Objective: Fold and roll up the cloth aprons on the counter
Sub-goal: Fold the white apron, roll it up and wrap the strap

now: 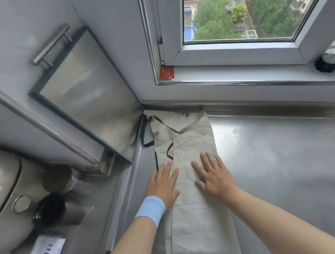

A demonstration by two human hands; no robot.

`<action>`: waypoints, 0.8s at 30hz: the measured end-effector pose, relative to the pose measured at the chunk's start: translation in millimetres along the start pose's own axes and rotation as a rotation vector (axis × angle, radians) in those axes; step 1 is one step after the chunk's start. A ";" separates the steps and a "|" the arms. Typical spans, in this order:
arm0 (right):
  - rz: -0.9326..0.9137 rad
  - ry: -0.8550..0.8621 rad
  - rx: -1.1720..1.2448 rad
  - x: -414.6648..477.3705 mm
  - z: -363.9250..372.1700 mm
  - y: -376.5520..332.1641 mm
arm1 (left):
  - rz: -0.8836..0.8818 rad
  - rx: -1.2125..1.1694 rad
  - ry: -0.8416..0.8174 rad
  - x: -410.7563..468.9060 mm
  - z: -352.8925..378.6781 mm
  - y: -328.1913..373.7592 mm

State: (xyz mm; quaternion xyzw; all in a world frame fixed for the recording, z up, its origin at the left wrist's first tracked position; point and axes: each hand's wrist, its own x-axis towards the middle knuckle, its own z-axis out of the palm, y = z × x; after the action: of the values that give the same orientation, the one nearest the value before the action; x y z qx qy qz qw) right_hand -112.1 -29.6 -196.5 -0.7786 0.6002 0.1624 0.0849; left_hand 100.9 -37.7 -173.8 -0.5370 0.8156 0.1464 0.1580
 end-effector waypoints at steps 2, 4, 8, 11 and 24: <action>0.031 0.094 -0.088 -11.5 -9.4 -10.2 | 0.011 0.000 0.028 -22.4 4.1 2.4; -0.045 0.112 -0.118 -29.4 -15.6 -24.4 | 0.044 -0.025 0.057 -45.0 9.6 7.8; -0.226 0.136 -0.041 -77.4 -17.6 -49.3 | 0.107 -0.124 0.126 -84.6 14.4 22.7; -0.281 0.122 0.065 -114.3 -3.8 -54.6 | 0.164 -0.064 0.053 -108.0 25.7 36.0; -0.240 -0.028 0.259 -181.5 40.5 -47.0 | 0.144 -0.009 -0.011 -143.2 59.9 48.8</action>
State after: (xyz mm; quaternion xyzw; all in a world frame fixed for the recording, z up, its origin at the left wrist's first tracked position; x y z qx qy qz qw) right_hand -114.1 160.8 -172.8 -0.8249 0.5175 0.0833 0.2117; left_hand 115.4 124.1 -165.4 -0.4768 0.8506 0.1641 0.1490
